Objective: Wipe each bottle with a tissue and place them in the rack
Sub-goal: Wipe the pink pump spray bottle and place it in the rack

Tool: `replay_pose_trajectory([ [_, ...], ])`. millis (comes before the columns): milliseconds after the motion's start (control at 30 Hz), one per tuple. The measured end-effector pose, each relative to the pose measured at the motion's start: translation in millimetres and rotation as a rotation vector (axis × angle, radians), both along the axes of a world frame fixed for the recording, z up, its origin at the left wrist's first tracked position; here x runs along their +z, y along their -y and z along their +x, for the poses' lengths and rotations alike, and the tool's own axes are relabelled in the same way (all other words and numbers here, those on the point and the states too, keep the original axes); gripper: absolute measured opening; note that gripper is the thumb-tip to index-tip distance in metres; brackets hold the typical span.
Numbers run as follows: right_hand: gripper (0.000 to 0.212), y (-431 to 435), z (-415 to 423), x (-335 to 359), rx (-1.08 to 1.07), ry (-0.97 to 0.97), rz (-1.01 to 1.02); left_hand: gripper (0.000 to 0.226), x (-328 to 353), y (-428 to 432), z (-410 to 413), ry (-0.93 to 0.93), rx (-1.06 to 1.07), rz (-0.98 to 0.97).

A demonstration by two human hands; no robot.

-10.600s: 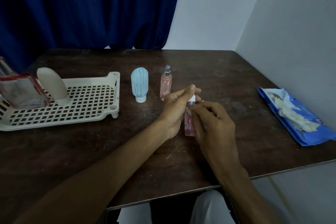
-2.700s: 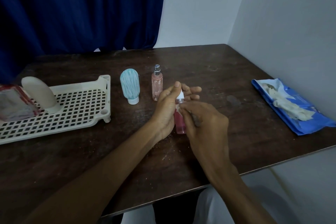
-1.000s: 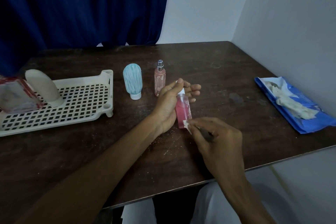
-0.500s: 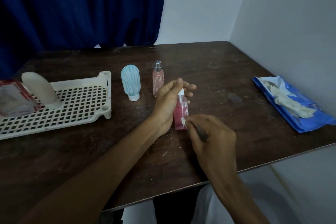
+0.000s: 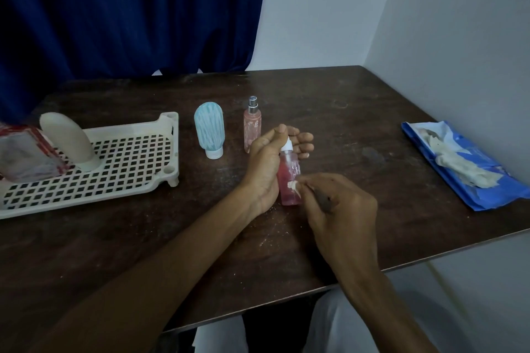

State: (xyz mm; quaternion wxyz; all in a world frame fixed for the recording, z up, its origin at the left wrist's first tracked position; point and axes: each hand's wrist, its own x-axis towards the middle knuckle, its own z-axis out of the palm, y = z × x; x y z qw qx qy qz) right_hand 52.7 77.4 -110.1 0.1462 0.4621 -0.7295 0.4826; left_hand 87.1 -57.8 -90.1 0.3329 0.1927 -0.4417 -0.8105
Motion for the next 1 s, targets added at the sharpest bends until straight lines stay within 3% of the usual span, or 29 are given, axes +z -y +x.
replay_pose_trajectory([
  [233, 0.019, -4, 7, -6, 0.016, -0.111, 0.052, 0.025, -2, 0, -1, -0.009, 0.022, 0.034],
  [400, 0.010, 0, -6, 2, -0.009, -0.074, 0.054, 0.025, -2, 0, -1, 0.004, -0.002, 0.004],
  [700, 0.018, -2, 2, -3, 0.021, -0.107, 0.052, 0.026, -1, 0, -3, 0.003, 0.032, 0.035],
  [1000, 0.011, 16, -5, 6, 0.013, -0.111, 0.031, 0.027, -3, 2, -1, -0.001, -0.012, 0.039],
])
